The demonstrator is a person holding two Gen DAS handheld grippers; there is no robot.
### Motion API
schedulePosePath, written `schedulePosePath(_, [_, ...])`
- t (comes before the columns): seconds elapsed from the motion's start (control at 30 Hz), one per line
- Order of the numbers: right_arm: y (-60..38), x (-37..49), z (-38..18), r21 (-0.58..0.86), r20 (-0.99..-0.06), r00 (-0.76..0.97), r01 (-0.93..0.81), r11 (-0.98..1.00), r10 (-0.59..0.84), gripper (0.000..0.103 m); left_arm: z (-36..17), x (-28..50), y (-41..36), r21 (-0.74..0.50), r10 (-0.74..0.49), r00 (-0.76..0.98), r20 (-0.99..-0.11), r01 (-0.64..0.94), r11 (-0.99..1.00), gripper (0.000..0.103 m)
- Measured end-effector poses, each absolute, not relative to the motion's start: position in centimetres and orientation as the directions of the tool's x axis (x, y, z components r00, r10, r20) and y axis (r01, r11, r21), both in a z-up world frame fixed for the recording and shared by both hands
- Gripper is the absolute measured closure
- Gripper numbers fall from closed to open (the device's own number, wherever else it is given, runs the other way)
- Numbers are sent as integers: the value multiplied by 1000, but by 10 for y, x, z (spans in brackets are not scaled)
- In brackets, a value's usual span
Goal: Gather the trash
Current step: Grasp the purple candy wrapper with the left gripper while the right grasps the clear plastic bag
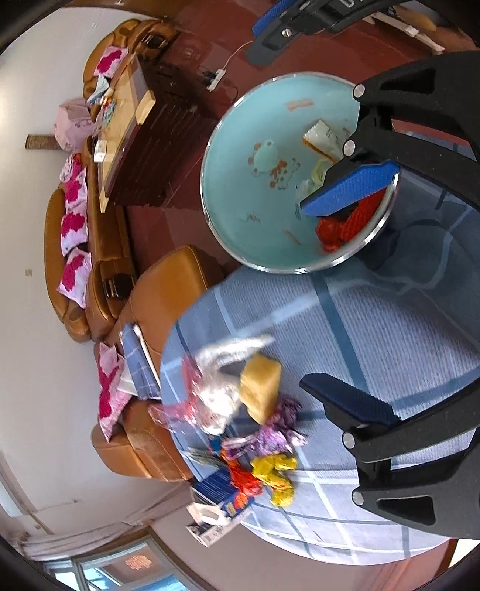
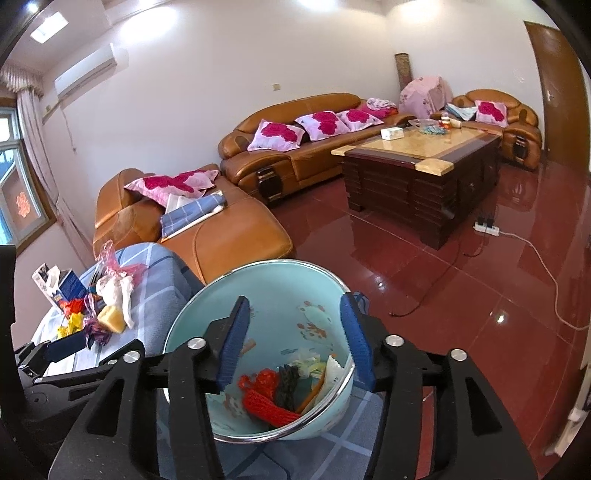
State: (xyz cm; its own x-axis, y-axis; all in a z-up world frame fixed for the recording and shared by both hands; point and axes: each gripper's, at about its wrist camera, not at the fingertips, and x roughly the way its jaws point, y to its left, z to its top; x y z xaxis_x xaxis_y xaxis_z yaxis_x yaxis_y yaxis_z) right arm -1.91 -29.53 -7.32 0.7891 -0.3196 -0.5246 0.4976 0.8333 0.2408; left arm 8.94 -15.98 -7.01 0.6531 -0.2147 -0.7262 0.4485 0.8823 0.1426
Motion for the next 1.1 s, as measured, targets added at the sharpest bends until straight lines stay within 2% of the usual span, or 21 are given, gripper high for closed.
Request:
schedulePosePath(0.5, [-260,1,-78,171,-551,784,440,881,-284,49,-88,105,-98,111,-153,628,-763,360,926,17])
schedulePosePath(1.1, [-199,78,-64,138,-555,821,245,960,-130,50,-88,157,15,64,-23,635,-772,113,992,18])
